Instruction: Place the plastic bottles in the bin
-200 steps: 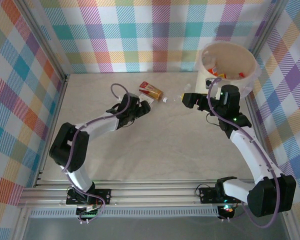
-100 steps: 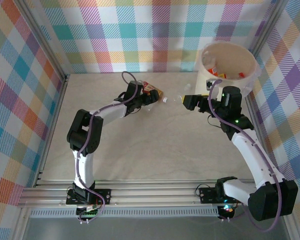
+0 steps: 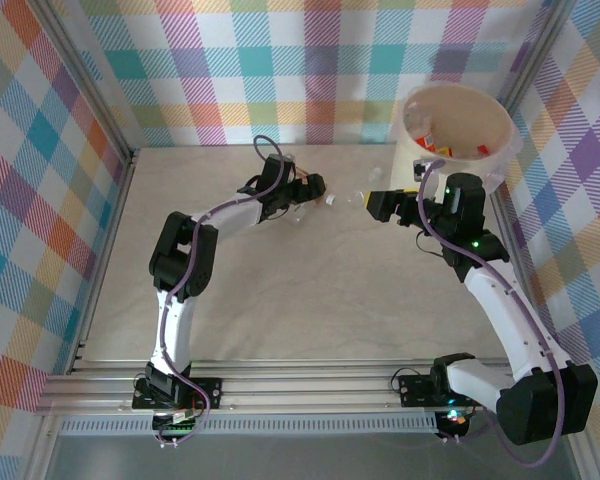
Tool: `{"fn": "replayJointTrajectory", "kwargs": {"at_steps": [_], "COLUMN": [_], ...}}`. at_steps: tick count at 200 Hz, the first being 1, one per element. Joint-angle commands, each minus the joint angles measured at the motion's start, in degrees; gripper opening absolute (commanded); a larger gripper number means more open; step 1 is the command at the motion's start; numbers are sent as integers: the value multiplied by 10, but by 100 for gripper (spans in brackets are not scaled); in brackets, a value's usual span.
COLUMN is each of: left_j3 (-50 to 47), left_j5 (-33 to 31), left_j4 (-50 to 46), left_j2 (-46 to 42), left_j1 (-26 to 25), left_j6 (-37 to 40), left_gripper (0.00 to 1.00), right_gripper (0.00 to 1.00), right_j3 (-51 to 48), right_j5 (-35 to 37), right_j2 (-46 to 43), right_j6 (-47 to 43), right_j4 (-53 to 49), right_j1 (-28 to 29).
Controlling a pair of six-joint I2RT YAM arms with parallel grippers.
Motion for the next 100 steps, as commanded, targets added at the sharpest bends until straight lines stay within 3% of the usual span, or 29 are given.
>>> {"fn": "replayJointTrajectory", "kwargs": {"at_steps": [1,100], "left_j3": [-21,-187], "left_j5": [-13,32], "left_j4": [-46,-50], "left_j2": [-10,-119], "left_j1": [2,-4], "left_j6": [-5,-8], "left_gripper": [100,100], "right_gripper": [100,100], "right_j3": [8,9], "right_j5": [-5,-9], "right_j2": [-2,11], "right_j6": [-3,27], "right_j4": [-3,10], "right_j1": [4,5]}}
